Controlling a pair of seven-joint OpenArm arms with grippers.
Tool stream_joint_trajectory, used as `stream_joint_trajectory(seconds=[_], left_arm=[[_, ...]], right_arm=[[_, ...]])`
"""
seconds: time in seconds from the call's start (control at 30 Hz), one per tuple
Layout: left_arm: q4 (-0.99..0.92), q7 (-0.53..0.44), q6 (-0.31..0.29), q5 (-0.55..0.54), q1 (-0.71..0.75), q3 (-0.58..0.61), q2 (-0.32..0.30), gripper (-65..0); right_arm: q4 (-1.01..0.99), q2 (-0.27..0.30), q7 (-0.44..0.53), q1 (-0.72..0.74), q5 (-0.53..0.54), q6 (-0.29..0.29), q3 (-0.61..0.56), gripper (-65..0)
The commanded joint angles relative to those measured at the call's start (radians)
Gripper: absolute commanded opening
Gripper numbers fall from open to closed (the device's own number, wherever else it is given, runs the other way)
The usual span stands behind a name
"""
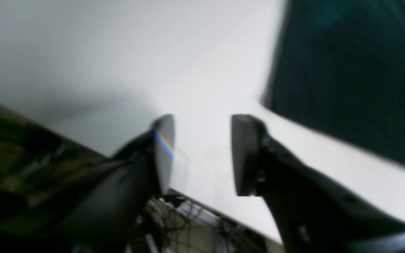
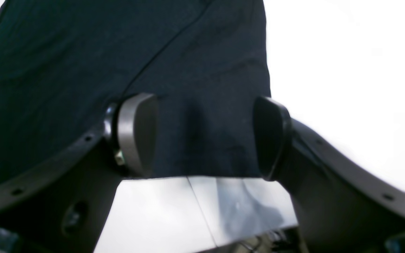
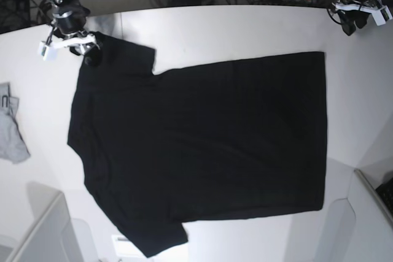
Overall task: Fold the T-shirt properly
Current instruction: 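Move both grippers down to the shirt's shoulder corners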
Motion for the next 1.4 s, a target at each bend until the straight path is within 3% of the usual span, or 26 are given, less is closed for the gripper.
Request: stream_joint_trajectory(seconds=[0.0,0.23,0.47,0.9,1.17,1.23,1.33,1.37], left_arm=[[0.015,0.010,-0.051,-0.023,-0.002,-0.028,-0.008,-37.5],[0.013,0.177,-0.251,-0.044,-0.084,-0.156,0.046,-36.7],[-0.031,0.267,-0.257,-0.033,-0.151,-0.181,0.050,-36.7],[-0.077,0.267,-0.257,-0.039,-0.196,-0.175,0.075,-36.5],[-0.139,0.269,-0.257,-0.038,-0.246,-0.172,0.078,-36.5],[-0.154,0.269,-0.257,-0.041,-0.251,-0.172,0.078,-36.5],[-0.169,0.275,-0.257,-0.036,-0.276,-0.160,0.078,-33.9],[-0.182,0.294,-0.257,-0.038,-0.286,-0.152,0.078,-30.1]], right_arm=[[-0.008,0.019,0.012,0.001,0.005,0.005,0.005,-26.1],[-0.112,0.023,0.014,0.022,0.005,0.003,0.063,-27.5],[-0.111,0.023,-0.023,0.011,0.005,0.005,0.042,-27.5],[-0.112,0.020,-0.037,0.007,0.004,0.005,-0.018,-28.5],[-0.112,0.022,-0.046,0.004,0.004,0.005,-0.047,-41.7],[-0.112,0.022,-0.046,0.005,0.004,0.005,-0.047,-48.8],[-0.114,0.022,-0.046,0.007,0.004,0.005,-0.047,-65.0],[-0.114,0.022,-0.046,0.008,0.004,0.005,-0.047,-65.0]])
